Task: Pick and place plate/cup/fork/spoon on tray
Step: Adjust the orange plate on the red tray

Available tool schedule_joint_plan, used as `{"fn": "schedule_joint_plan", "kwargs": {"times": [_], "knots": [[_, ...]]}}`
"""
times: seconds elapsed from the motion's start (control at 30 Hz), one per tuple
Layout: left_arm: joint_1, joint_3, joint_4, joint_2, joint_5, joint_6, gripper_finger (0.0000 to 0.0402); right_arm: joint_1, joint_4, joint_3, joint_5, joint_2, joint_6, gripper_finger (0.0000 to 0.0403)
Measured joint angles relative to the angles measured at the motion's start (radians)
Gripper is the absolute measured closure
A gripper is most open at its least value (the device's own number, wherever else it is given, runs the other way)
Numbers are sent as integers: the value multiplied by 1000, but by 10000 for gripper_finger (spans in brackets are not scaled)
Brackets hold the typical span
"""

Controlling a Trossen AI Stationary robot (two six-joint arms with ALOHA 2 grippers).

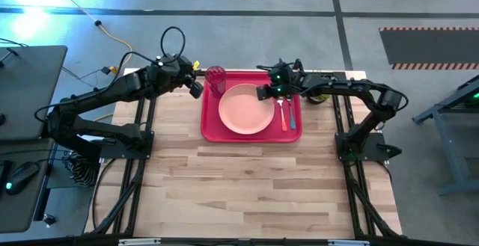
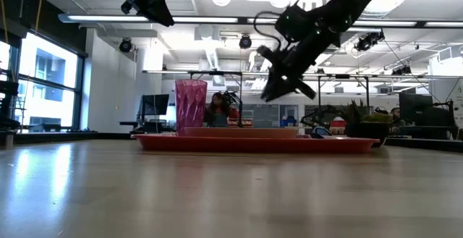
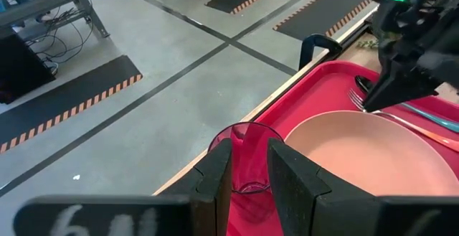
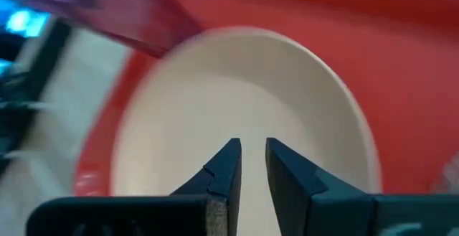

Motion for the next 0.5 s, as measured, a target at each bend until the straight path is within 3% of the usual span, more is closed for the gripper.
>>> {"fn": "schedule_joint_plan", "kwargs": {"times": [0.1, 0.23, 0.5], "knots": [[0, 0, 0, 0, 0, 0, 326, 1, 117, 3, -65, 0, -72, 347], [0, 0, 2, 0, 0, -1, 326, 11, 85, 86, -102, 0, -182, 347], [0, 0, 15, 0, 0, -1, 326, 28, -283, 356, 155, 18, -410, 347]]}}
